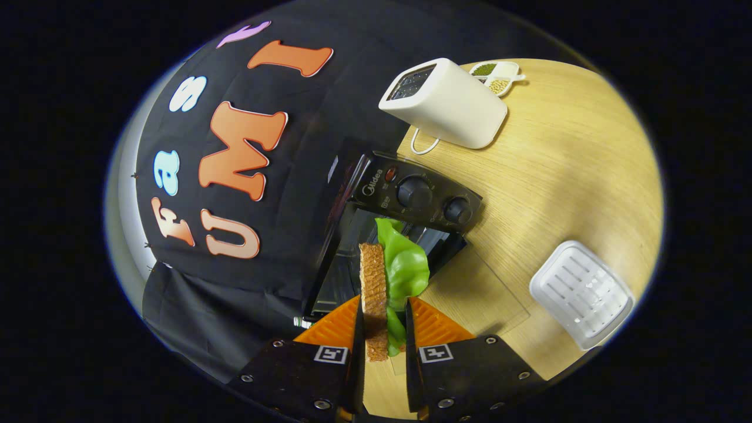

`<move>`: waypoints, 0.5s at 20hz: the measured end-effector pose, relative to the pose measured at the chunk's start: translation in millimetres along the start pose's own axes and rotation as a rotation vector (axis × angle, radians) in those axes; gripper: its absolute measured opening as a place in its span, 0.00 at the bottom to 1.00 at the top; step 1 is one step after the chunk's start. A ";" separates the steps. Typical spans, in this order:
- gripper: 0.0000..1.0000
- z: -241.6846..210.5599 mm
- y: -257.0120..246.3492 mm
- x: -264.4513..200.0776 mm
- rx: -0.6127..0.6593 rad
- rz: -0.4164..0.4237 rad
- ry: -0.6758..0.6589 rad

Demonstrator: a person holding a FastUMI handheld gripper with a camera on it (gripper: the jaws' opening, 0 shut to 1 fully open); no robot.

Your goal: Open the toaster oven, put the food inside, and close the toaster oven door.

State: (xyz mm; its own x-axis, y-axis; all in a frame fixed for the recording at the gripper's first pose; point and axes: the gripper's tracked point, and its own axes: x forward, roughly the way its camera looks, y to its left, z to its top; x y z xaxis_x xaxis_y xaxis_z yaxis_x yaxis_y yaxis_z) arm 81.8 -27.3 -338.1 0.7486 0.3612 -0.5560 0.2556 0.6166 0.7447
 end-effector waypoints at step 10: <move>0.30 -12.4 26.7 86.7 0.210 -0.074 -0.241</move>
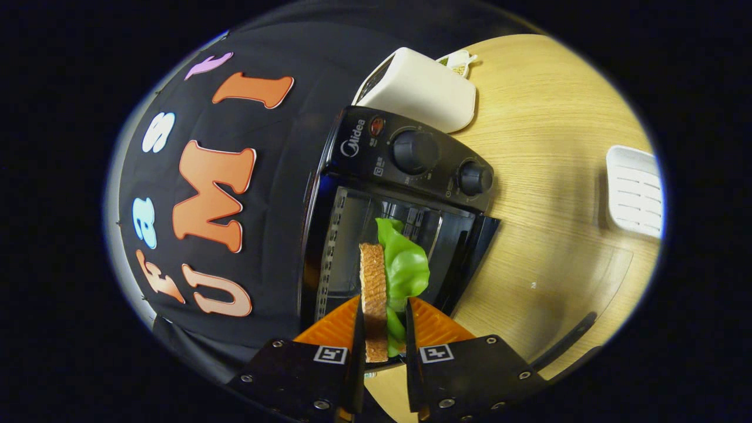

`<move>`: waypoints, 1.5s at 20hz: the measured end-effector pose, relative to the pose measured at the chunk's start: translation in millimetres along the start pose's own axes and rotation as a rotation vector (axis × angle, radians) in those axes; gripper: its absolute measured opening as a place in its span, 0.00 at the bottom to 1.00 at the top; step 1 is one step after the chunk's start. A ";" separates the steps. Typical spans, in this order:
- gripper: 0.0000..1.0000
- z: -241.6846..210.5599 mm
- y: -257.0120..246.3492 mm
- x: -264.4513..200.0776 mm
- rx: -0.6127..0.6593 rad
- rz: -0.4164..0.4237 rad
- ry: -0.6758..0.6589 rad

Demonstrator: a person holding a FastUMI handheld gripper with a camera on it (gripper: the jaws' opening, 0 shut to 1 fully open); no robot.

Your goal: Open the toaster oven, put the food inside, and close the toaster oven door.

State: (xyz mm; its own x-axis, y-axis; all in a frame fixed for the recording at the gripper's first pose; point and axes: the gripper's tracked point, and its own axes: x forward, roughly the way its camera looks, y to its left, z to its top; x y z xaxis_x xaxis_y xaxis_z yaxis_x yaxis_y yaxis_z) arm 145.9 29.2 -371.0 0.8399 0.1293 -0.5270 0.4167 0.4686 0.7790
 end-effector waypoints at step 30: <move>0.98 -54.2 2.9 -109.6 -0.817 -0.173 0.073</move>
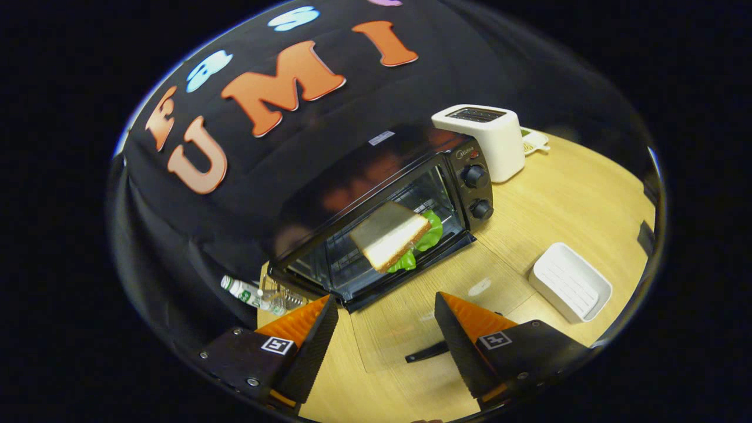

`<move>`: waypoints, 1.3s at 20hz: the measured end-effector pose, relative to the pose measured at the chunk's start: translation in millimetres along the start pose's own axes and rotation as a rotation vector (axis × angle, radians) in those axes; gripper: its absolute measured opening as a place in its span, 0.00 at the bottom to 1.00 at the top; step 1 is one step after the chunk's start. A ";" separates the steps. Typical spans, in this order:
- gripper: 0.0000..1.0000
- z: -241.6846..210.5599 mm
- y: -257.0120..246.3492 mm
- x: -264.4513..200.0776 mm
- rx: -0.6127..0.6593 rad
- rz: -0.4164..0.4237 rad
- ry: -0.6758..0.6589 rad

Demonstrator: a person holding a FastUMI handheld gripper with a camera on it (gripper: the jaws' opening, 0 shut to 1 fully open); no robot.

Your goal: Open the toaster oven, put the food inside, and close the toaster oven door.

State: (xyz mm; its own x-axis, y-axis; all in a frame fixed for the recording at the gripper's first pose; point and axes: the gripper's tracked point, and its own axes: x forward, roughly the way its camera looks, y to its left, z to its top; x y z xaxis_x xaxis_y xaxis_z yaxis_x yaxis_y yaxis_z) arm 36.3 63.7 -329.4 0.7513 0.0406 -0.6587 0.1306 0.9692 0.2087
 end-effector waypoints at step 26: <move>1.00 -129.5 -102.0 42.4 -0.503 -0.148 0.225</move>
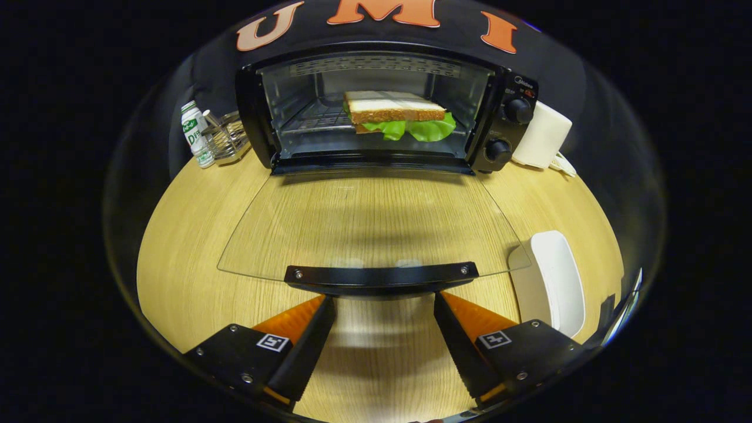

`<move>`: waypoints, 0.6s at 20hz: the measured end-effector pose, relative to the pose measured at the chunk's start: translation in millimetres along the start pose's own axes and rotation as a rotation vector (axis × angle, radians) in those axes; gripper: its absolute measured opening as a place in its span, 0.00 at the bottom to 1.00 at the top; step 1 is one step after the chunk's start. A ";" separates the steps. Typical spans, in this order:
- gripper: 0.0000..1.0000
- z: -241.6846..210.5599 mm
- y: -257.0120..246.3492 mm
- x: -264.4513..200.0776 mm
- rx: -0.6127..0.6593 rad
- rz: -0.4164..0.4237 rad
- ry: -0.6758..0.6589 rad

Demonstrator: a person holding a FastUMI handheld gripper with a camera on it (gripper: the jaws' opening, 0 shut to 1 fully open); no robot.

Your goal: Open the toaster oven, put the food inside, and close the toaster oven door.

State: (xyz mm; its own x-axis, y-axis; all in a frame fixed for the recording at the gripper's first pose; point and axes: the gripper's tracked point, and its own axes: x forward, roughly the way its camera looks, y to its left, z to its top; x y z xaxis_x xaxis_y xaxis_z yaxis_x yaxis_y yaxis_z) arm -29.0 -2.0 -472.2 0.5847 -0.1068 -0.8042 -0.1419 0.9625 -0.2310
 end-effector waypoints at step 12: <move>1.00 103.4 -13.6 -45.3 -0.044 -0.035 -0.151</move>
State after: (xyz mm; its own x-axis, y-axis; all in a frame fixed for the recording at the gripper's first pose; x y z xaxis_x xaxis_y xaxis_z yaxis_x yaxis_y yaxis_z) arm 29.0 15.6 -376.1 0.7030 -0.0979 -0.7044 -0.1524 0.9467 -0.2837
